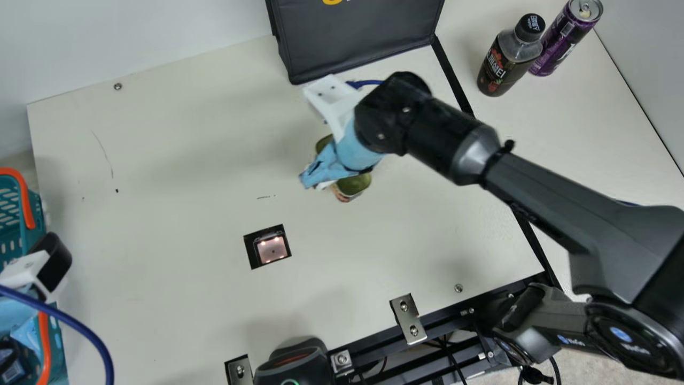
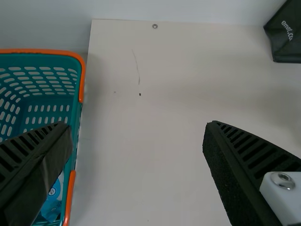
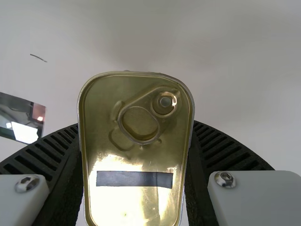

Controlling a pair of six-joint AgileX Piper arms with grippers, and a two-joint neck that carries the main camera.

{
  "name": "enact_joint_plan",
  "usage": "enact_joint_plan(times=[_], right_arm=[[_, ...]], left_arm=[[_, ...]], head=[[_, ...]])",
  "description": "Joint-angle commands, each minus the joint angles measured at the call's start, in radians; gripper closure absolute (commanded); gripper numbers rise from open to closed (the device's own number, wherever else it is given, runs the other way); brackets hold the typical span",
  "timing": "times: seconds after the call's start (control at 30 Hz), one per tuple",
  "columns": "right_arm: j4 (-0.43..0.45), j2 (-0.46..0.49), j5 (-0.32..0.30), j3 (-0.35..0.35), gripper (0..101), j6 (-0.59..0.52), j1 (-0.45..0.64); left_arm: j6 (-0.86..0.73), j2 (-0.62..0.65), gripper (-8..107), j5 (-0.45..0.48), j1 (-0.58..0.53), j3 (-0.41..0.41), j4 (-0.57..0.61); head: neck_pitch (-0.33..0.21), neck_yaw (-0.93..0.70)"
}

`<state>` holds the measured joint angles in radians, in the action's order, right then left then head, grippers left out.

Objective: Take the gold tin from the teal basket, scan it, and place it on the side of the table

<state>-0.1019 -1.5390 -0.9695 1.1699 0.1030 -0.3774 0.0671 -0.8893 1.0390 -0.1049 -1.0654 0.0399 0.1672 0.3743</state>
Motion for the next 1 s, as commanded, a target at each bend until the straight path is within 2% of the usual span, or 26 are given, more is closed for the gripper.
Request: enact_joint_plan(times=[0.0, 0.23, 0.53, 0.77, 0.97], right_arm=[[-0.024, 0.036, -0.003, -0.04, 101, -0.07, 0.081], [-0.072, 0.131, -0.037, -0.134, 101, -0.229, 0.275], [-0.097, 0.217, -0.091, -0.214, 101, -0.417, 0.555], [-0.106, 0.238, -0.12, -0.229, 101, -0.555, 0.801], [-0.108, 0.21, -0.129, -0.205, 101, -0.67, 0.995]], left_arm=[[0.0, 0.0, 9, 0.0, 0.0, 0.0, 0.0], [0.0, 0.0, 9, 0.0, 0.0, 0.0, 0.0], [0.0, 0.0, 9, 0.0, 0.0, 0.0, 0.0], [0.0, 0.0, 9, 0.0, 0.0, 0.0, 0.0], [0.0, 0.0, 9, 0.0, 0.0, 0.0, 0.0]], head=[[-0.029, 0.002], [-0.029, 0.002], [-0.029, 0.002], [-0.029, 0.002], [-0.029, 0.002]])
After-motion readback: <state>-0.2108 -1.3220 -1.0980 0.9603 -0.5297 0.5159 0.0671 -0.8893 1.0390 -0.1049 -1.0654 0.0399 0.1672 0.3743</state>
